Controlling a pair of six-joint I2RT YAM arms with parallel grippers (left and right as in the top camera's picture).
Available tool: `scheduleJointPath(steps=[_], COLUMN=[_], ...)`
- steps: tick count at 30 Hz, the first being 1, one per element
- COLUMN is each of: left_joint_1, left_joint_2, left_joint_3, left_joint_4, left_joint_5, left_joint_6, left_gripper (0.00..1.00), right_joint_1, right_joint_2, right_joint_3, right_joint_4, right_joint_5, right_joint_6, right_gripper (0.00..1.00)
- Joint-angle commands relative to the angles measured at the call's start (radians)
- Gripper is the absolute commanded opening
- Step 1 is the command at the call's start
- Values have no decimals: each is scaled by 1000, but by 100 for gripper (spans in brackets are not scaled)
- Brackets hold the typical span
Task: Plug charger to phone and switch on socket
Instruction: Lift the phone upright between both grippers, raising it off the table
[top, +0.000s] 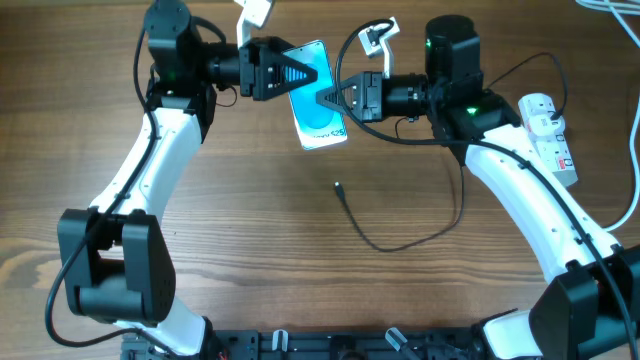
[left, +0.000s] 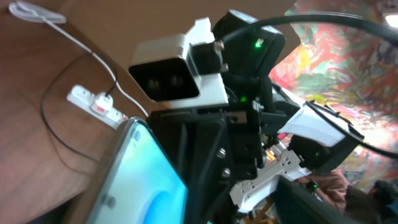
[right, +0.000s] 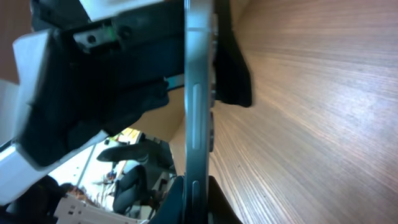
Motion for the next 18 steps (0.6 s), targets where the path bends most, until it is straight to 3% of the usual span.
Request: scheduleJointPath(steps=[1,3,10,12,14,16,18], left_joint_1=[-7,-10,-16,-16,-16,-16,-16], left_joint_2=[-18,-18,-36,-51,-60,-63,-63], left_joint_3=[8,8,8,8,8,8,8], left_joint_4=[123,126,195,282,344,377,377], left_joint_5=[20,20,16,-9,-31,-39,-42], left_joint_6=[-276,-314,-349,-403,-447,-471,-471], left_gripper=[51,45,50,45,34,17,9], right_joint_1=[0,0,0,0,0,0,0], right_joint_2=[-5,-5,-5,-5,-5,-5,-5], right_joint_3=[23,23,23,23,23,23,23], right_joint_4=[41,84,200,197,193,194,191], right_joint_5=[4,33,112,108,108,107,91], right_joint_6=[30,57,114,115,115,124,123], right_gripper=[4,4,4,4,4,4,4])
